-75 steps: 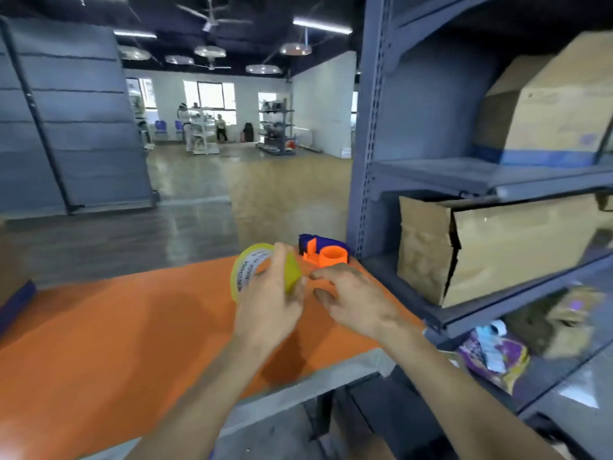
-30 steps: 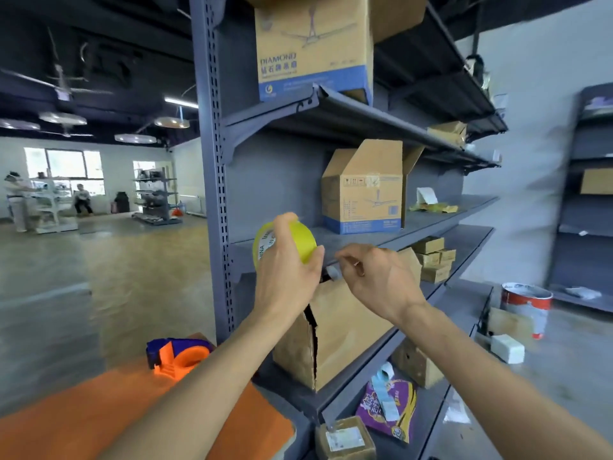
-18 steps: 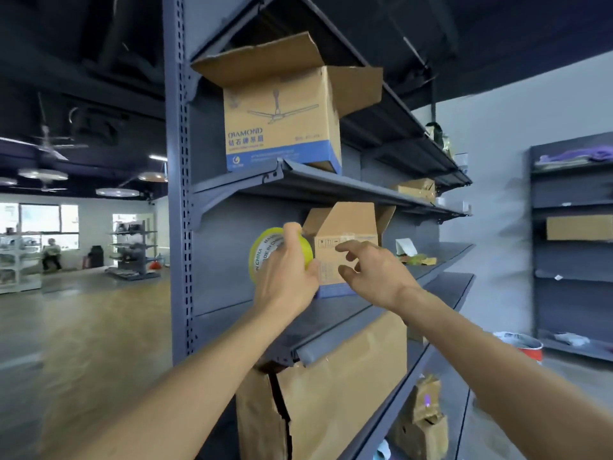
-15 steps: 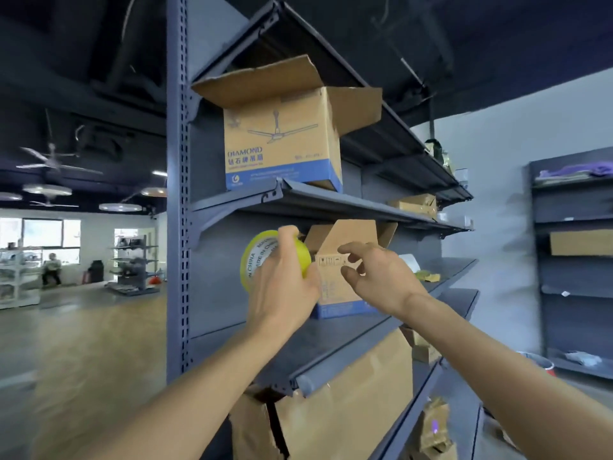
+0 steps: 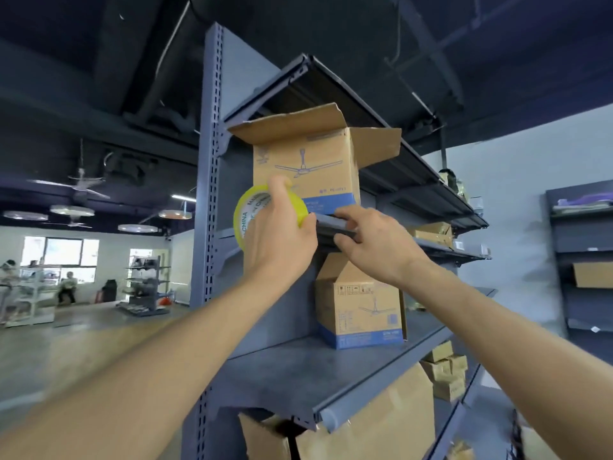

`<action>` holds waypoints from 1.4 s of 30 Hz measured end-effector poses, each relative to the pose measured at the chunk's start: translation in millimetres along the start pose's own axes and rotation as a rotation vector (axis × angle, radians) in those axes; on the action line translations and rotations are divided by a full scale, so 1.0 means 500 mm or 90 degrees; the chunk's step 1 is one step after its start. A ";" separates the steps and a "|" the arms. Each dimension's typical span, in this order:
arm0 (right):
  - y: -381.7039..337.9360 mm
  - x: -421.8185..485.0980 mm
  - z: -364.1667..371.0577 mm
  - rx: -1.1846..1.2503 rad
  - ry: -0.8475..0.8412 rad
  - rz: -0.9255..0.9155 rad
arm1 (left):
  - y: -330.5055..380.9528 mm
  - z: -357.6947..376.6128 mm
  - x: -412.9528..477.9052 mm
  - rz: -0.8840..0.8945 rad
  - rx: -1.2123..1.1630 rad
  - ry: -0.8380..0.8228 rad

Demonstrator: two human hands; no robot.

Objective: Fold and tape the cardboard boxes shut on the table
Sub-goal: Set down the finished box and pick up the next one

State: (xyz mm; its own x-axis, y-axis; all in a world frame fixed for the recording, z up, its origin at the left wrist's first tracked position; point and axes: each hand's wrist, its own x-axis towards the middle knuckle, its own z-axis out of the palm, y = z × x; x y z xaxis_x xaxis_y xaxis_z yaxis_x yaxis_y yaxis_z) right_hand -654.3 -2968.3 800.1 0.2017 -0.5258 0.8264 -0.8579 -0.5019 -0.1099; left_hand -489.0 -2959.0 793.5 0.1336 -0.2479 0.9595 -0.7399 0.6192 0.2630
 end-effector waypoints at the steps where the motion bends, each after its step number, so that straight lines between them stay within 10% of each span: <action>1: -0.010 0.011 -0.010 -0.011 0.005 -0.004 | 0.002 -0.004 0.013 0.021 0.015 0.001; 12: -0.085 0.227 -0.135 -0.148 0.170 -0.039 | 0.040 -0.055 0.219 0.254 0.109 0.110; 22: -0.118 0.305 -0.111 -0.076 0.207 -0.008 | 0.045 -0.029 0.293 0.165 0.097 -0.056; 29: -0.152 0.264 -0.141 0.063 0.348 -0.092 | 0.042 -0.104 0.274 0.166 0.067 0.040; 42: -0.171 0.110 -0.267 0.015 0.181 -0.052 | 0.114 -0.350 0.184 0.224 0.021 0.108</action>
State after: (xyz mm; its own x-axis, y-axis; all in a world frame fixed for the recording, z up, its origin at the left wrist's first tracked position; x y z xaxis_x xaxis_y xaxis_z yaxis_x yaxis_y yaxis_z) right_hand -633.0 -2862.5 928.9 0.1258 -0.2710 0.9543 -0.8328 -0.5516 -0.0468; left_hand -403.4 -2815.9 914.5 -0.0269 0.1032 0.9943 -0.7805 0.6193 -0.0854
